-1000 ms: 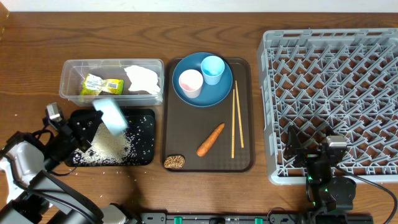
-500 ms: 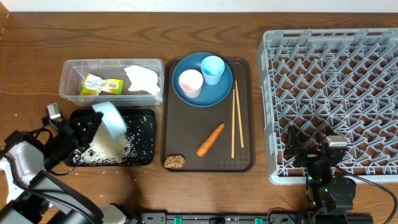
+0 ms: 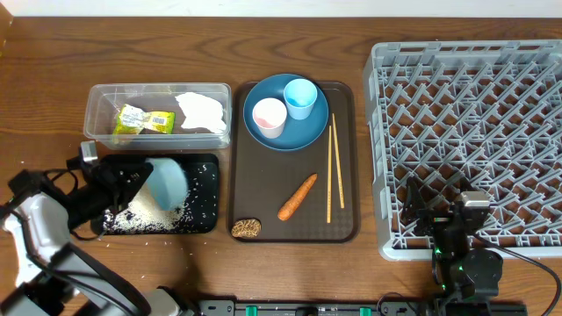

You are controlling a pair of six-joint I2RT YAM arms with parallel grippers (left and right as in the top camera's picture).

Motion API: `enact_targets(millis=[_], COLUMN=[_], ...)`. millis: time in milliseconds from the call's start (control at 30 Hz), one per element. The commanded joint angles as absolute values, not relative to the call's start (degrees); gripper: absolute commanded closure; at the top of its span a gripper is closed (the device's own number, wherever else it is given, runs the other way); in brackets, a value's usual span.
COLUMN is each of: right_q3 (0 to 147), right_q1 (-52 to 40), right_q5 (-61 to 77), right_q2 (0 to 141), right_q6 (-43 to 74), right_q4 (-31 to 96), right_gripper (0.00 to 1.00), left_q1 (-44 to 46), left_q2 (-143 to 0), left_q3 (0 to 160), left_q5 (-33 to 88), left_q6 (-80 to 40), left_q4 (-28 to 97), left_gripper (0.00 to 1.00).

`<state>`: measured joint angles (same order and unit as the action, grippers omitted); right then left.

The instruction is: Sort waste into correct bins and load items into the dishwasher rack

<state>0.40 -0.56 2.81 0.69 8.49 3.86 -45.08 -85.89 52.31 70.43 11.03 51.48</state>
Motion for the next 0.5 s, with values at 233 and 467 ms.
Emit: enact_targets(millis=[233,467], right_q3=[0.3,0.3], right_q1=[-0.4,-0.4], right_q5=[2.8,2.8], right_q2=[0.4,0.4], right_q6=[8.1,8.1], right_q4=[4.1,4.1], right_gripper=[0.01,0.01], left_q1=[-36.2,-26.6], left_q2=[-70.7,-68.4], left_q3=[55.5,55.5], left_q5=[49.4,36.6], left_q6=[-7.6,-8.3], left_q4=[46.1,47.9], left_gripper=[0.94,0.89])
